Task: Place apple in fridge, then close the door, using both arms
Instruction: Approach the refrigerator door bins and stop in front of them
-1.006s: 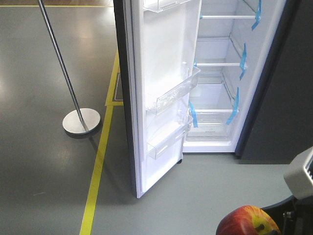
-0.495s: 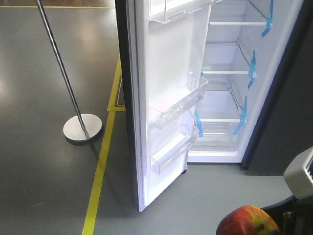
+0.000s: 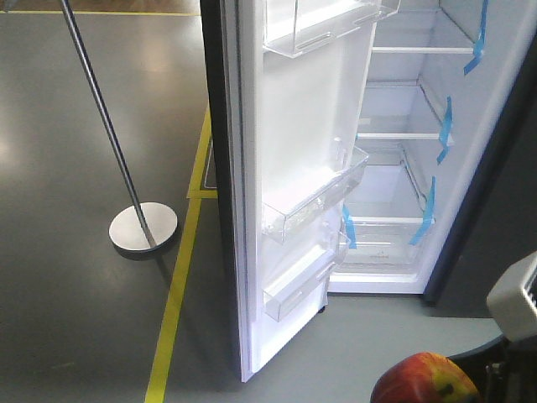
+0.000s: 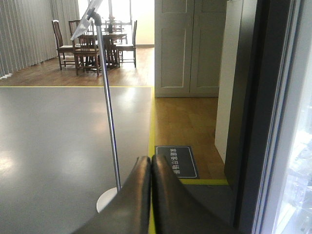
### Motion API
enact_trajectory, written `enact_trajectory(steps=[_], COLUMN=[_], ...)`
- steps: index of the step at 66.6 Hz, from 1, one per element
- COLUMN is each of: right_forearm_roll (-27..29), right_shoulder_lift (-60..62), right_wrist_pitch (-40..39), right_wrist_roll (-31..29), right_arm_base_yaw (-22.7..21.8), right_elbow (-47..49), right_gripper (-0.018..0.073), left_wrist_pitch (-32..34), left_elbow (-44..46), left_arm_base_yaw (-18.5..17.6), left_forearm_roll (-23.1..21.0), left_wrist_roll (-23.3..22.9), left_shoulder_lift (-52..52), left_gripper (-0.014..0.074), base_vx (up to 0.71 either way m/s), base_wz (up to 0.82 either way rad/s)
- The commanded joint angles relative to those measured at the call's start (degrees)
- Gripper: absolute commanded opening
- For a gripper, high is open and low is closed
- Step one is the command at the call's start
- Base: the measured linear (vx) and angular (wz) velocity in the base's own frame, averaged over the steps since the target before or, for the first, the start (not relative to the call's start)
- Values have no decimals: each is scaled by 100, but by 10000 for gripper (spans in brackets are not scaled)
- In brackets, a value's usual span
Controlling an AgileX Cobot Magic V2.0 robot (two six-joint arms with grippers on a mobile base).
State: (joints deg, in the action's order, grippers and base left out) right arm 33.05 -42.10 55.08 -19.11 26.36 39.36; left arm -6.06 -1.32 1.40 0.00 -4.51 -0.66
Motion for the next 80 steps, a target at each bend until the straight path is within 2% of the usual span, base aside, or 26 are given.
enact_trajectory(steps=[1,80], right_forearm_roll=[218,218], right_shoulder_lift=[32,32], right_wrist_pitch=[-266,-266], right_wrist_roll=[-37,-37], right_arm_base_yaw=[10,10], right_elbow=[162,162], right_gripper=[335,335], left_wrist_pitch=[400,400], left_elbow=[-66,-66], left_arm_base_yaw=[22,22], left_forearm_roll=[0,0], left_wrist_roll=[-28,-28], left_shoulder_lift=[-81,-81], left_gripper=[-6,-6], base_vx=[10,10], base_wz=[2,-1])
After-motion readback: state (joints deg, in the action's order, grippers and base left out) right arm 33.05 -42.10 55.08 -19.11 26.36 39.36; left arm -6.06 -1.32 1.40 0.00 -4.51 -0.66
